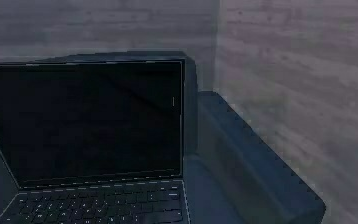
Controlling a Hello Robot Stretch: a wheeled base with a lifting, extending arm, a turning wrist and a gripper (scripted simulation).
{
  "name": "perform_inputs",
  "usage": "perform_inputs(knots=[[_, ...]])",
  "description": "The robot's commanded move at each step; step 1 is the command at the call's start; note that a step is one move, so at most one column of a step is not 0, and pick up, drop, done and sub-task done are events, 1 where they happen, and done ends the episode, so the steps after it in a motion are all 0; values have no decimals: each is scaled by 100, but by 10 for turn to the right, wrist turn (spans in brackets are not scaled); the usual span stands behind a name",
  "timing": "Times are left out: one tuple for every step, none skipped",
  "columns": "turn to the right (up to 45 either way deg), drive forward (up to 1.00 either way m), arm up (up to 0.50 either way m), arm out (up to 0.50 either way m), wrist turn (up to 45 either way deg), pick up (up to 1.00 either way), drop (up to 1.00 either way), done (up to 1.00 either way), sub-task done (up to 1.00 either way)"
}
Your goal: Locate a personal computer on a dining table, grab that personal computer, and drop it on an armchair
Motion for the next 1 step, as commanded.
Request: perform_inputs(knots=[[-450,0,0,0,0,0,0,0,0]])
